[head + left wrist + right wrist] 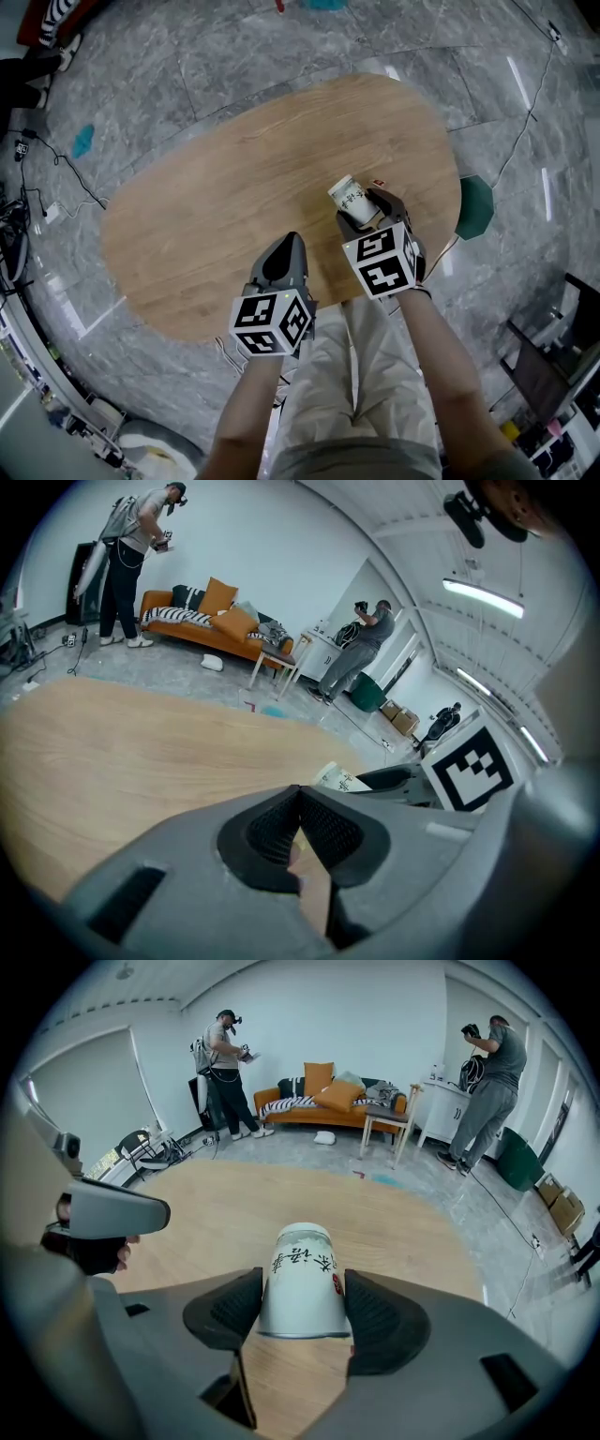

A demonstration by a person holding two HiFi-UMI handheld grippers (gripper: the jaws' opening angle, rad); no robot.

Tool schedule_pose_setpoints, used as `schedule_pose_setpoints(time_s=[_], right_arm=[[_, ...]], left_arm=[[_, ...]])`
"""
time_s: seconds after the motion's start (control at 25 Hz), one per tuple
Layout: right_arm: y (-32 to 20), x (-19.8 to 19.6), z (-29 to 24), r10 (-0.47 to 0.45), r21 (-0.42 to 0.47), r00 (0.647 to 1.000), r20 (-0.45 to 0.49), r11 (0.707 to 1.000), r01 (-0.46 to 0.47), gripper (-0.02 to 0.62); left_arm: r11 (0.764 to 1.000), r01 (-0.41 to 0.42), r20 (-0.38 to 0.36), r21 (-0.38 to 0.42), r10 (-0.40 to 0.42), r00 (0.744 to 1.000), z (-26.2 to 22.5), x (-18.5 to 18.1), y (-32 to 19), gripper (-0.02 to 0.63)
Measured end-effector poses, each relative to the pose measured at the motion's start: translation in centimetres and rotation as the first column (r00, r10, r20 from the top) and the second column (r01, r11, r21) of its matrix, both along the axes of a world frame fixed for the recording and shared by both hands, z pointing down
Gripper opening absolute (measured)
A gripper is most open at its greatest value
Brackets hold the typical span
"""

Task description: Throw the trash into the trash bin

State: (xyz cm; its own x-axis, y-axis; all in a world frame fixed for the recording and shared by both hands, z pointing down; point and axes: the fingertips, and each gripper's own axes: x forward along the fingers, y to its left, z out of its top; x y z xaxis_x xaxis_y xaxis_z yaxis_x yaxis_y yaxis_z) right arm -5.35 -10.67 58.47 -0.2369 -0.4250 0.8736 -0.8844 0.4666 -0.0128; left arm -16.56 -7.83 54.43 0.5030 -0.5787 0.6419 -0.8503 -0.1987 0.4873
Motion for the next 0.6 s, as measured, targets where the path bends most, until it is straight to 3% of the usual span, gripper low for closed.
schedule_pose_setpoints(time_s=[0.6], right_arm=[[-0.1, 0.8, -6.6, 0.023, 0.049, 1.000, 0.011, 0.999, -0.024, 0.255]], left_arm=[[0.999, -0.009, -0.007, 0.031, 0.009, 1.000, -5.3, 1.2, -0.3, 0.000]])
